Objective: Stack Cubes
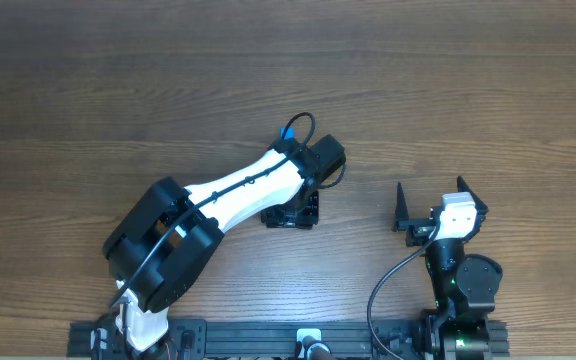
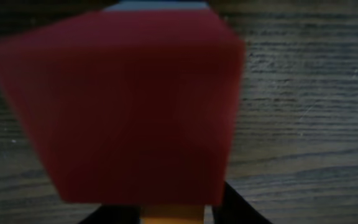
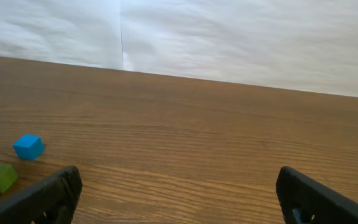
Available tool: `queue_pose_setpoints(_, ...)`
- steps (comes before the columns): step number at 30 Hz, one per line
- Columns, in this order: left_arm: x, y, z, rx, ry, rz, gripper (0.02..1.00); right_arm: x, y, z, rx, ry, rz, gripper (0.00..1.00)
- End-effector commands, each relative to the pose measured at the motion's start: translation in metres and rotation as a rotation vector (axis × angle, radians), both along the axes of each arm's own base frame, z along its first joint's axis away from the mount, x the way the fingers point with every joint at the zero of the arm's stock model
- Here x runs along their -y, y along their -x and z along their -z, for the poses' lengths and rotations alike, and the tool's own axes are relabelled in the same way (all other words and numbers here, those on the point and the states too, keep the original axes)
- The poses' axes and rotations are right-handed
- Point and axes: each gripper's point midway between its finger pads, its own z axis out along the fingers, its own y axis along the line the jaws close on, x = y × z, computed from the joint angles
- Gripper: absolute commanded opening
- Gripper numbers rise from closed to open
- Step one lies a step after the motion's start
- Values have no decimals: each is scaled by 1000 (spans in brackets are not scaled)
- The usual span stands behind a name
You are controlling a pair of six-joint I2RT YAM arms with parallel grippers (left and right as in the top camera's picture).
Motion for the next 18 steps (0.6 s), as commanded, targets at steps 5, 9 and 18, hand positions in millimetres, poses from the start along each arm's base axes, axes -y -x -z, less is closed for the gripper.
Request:
queue_pose_setpoints(5, -8, -5, 4, 8, -22, -26, 148, 3, 0, 1, 2, 4, 12, 991)
queue_pose_setpoints(9, -8, -4, 3, 8, -23, -26, 42, 3, 0, 1, 2, 4, 12, 991)
queue_pose_setpoints(18, -9, -13, -34, 97, 21, -28, 38, 3, 0, 1, 2, 4, 12, 991)
